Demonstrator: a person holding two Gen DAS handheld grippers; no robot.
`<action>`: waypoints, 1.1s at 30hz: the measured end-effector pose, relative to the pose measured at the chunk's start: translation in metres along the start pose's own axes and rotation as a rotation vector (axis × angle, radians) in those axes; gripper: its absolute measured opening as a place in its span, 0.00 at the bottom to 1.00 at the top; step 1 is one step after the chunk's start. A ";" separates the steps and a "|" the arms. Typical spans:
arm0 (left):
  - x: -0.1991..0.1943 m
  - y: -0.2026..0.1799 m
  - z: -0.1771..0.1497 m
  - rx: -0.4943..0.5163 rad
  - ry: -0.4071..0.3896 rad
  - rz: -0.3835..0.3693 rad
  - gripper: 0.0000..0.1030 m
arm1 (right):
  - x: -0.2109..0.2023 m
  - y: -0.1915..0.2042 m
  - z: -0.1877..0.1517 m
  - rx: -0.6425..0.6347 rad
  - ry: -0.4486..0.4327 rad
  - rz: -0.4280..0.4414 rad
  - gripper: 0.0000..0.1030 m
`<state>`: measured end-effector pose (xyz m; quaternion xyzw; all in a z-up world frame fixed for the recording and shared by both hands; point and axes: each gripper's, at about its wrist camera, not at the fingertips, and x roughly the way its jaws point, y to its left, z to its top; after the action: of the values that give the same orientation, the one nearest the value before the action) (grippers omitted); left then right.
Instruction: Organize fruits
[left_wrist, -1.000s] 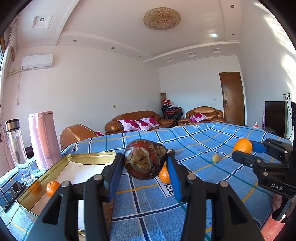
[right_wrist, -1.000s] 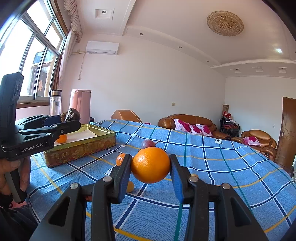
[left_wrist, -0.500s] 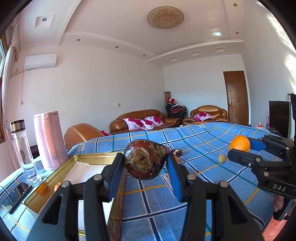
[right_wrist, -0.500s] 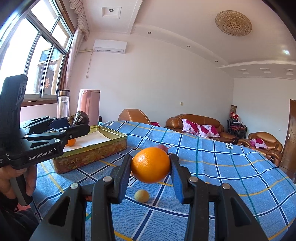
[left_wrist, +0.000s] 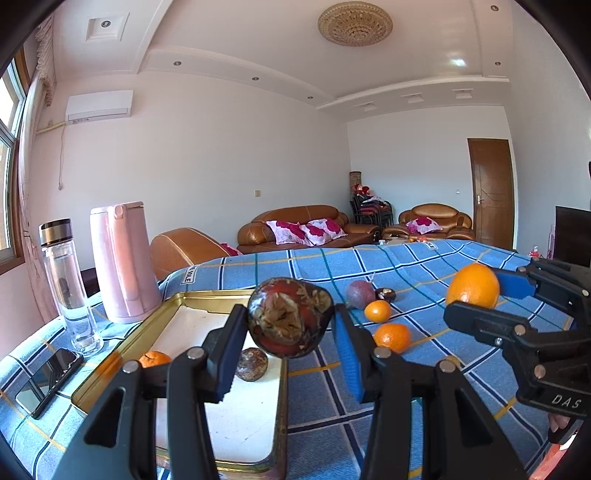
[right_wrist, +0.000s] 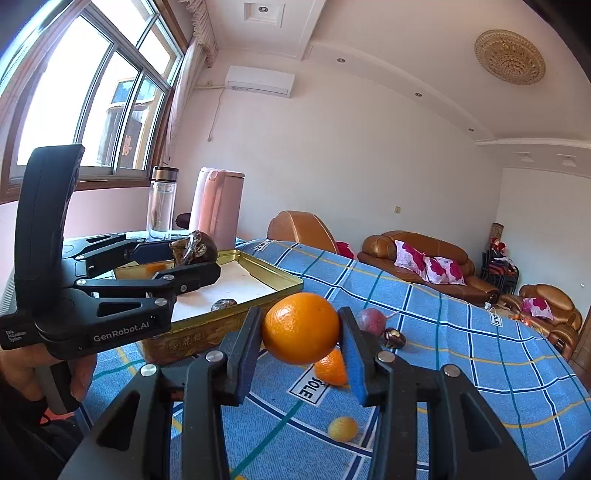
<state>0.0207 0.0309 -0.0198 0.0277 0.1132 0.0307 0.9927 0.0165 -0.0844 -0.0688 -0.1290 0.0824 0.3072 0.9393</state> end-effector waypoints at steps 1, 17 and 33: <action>0.001 0.003 0.000 -0.007 0.005 0.008 0.47 | 0.002 0.003 0.001 -0.001 0.001 0.009 0.42; 0.013 0.043 -0.006 -0.064 0.067 0.087 0.47 | 0.036 0.031 0.026 -0.035 0.027 0.091 0.42; 0.025 0.071 -0.012 -0.085 0.134 0.147 0.47 | 0.062 0.041 0.038 -0.046 0.049 0.137 0.42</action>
<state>0.0387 0.1040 -0.0325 -0.0082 0.1754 0.1102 0.9783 0.0443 -0.0066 -0.0553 -0.1520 0.1068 0.3693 0.9106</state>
